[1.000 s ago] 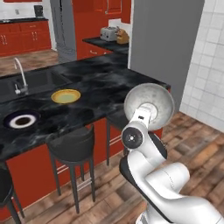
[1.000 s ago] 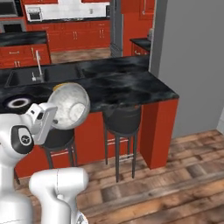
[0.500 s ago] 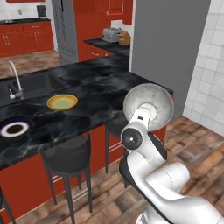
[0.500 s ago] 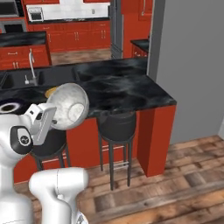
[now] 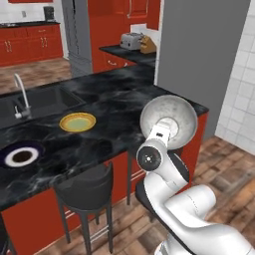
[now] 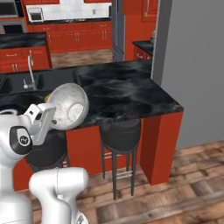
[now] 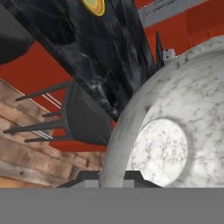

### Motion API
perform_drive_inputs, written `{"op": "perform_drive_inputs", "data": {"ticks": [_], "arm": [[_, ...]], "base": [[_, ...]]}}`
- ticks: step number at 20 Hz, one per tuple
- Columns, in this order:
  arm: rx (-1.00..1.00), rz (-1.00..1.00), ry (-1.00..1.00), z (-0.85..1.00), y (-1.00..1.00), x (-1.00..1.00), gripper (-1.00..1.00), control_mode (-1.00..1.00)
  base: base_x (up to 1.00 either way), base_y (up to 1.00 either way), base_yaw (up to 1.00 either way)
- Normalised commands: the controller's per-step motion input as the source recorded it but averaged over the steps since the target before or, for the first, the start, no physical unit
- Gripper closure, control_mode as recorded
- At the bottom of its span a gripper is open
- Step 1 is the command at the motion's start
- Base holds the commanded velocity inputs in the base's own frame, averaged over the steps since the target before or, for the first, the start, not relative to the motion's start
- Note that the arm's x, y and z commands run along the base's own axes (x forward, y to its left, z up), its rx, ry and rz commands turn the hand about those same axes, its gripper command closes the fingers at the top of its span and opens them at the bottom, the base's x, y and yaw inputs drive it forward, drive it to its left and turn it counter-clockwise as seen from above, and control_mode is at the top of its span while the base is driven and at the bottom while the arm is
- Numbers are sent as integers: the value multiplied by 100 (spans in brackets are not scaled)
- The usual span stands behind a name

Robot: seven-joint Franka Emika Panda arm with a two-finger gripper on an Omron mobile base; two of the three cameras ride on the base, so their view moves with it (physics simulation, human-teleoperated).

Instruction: Move the bowls from the cabinet to the plates on the dining table.

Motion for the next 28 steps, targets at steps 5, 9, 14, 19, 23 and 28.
{"op": "perform_drive_inputs", "data": {"ticks": [5,9,14,19,23,28], "arm": [[0,0,0,0,0,0,100,100],[0,0,0,0,0,0,100,100],[0,0,0,0,0,0,100,100],[0,0,0,0,0,0,100,100],[0,0,0,0,0,0,100,100],[0,0,0,0,0,0,100,100]], "base": [[53,0,0],[51,0,0],[43,0,0],[41,0,0],[38,0,0],[29,0,0]]}}
